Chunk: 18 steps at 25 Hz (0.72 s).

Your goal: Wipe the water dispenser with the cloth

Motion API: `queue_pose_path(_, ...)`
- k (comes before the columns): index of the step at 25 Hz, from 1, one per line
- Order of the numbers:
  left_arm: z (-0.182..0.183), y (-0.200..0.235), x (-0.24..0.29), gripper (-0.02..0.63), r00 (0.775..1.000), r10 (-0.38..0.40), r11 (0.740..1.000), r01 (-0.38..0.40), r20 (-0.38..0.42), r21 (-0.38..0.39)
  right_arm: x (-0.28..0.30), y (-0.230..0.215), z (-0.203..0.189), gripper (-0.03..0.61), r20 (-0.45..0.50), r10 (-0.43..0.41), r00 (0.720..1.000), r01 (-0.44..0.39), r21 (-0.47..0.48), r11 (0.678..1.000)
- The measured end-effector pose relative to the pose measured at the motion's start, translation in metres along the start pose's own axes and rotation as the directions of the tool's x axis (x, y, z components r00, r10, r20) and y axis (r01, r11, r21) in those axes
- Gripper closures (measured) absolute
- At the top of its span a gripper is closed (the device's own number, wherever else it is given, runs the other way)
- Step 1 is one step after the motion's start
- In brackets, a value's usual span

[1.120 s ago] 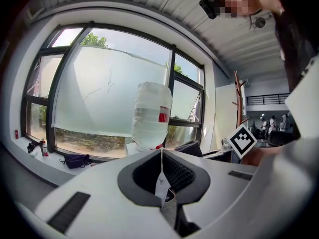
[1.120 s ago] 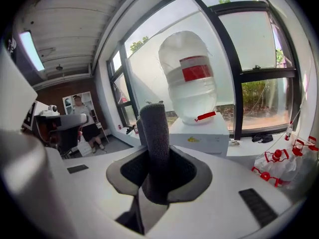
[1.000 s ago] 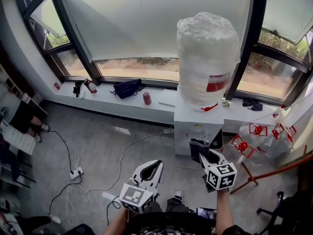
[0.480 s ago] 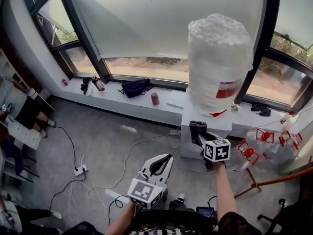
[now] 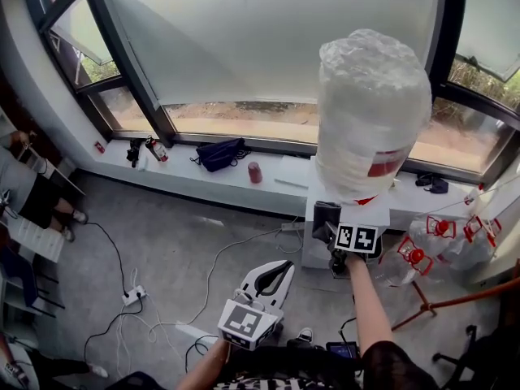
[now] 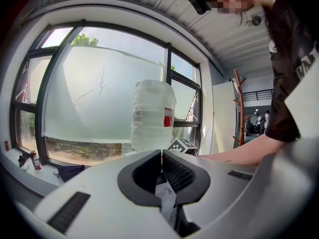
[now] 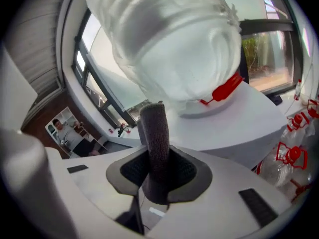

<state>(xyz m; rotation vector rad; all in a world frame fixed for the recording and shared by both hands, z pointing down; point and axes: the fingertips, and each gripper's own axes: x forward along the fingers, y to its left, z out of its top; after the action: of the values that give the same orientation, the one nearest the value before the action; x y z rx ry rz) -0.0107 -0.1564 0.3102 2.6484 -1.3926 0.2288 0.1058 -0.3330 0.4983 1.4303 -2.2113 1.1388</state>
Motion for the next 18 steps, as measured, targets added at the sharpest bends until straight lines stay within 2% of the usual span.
queue_pose_path(3,0.000,0.006,0.005,0.592,0.999,-0.036,0.999,0.036,-0.009,-0.010,0.002,-0.019,-0.003,0.471,0.002,-0.028,1.000,0.027,0.083,0.996)
queue_pose_path(7,-0.003,0.009,0.013,0.592,0.997,-0.077,0.997,0.077,-0.008,-0.018,-0.014,-0.047,0.001,0.469,0.035,-0.063,0.997,0.057,0.145,0.988)
queue_pose_path(13,-0.008,0.009,0.025,0.592,0.996,-0.084,0.996,0.084,-0.010,-0.020,-0.055,-0.111,0.010,0.468,0.071,-0.173,0.982,0.157,0.183,0.970)
queue_pose_path(18,-0.009,-0.002,0.033,0.592,0.993,-0.114,0.993,0.113,-0.010,-0.031,-0.087,-0.159,0.010,0.468,0.060,-0.266,0.962,0.253,0.169,0.953)
